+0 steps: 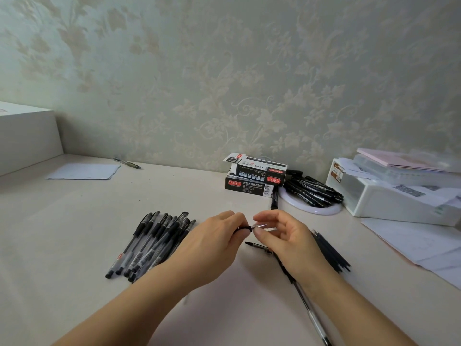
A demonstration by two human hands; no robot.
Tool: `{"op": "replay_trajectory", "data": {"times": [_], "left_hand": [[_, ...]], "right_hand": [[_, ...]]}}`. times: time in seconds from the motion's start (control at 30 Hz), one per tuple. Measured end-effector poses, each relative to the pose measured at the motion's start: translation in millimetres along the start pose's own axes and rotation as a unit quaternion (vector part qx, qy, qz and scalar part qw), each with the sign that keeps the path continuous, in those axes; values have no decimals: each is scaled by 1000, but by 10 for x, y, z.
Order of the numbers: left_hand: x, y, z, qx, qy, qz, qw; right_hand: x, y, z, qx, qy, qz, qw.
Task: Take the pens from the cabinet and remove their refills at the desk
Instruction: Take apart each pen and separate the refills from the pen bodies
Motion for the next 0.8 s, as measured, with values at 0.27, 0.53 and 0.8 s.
{"op": "replay_trajectory", "data": {"times": [0.27, 0.53, 0.8], "left_hand": [[20, -3, 4, -13, 4, 1, 1000], [38, 7, -2, -11, 5, 10, 1000], [22, 40, -1, 14, 10, 0, 1000]], "right_hand": [[6, 30, -14, 15, -8, 17, 1000], [5, 11, -23, 22, 23, -14, 999], [56, 105, -67, 66, 52, 82, 993]]}}
Point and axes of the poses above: each hand's wrist, its own z-axis away from the middle knuckle, its own y-axis out of the back of the hand, x = y × z, the point moved 1 cm from there along -z, towards the middle knuckle, and after that the axes turned 8 degrees about x, right-handed, at the moved point
